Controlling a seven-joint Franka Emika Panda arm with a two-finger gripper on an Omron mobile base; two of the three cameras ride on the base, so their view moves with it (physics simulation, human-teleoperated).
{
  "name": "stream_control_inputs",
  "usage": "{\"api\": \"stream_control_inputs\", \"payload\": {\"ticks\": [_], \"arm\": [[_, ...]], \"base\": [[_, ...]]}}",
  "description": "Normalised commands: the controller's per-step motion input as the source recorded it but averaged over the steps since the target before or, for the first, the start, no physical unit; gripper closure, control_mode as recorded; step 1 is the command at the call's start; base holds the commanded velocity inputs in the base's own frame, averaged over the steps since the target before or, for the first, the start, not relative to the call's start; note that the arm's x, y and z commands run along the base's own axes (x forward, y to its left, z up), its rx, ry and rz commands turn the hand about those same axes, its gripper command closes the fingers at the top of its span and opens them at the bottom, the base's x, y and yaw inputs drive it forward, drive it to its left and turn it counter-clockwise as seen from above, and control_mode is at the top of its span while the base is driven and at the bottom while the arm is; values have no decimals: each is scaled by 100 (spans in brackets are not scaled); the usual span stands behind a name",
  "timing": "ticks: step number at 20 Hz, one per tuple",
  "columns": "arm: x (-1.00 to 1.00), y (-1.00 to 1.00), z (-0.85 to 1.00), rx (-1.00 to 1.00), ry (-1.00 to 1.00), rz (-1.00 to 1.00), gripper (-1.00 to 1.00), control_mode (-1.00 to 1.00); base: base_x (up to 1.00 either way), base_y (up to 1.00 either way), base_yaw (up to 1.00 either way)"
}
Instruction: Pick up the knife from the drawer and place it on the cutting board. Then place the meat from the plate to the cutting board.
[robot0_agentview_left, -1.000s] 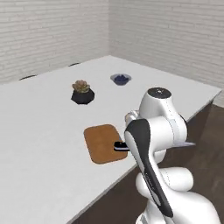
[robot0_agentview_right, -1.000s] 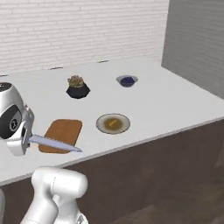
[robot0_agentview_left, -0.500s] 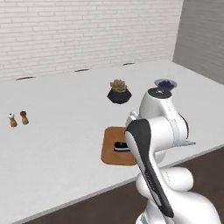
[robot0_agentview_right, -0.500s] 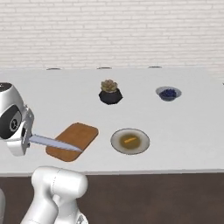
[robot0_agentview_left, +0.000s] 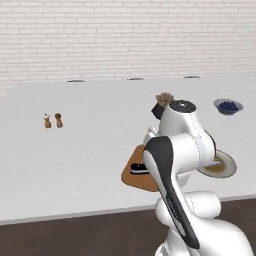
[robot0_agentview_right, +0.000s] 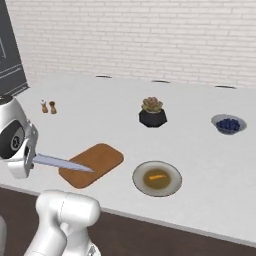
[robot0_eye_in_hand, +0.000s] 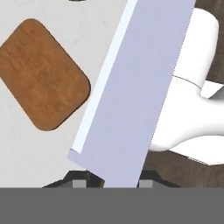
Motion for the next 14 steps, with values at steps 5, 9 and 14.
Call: {"api": "stream_control_inputs", "payload": {"ticks": [5,9,14], "arm": [[3,-10,0,2,0,7,100,-100],[47,-44,0,8,0,24,100,-100],[92,-24,-12,6,0,13,100,-100]], "base": [[19,-57,32],[0,0,0],[0,0,0]]}}
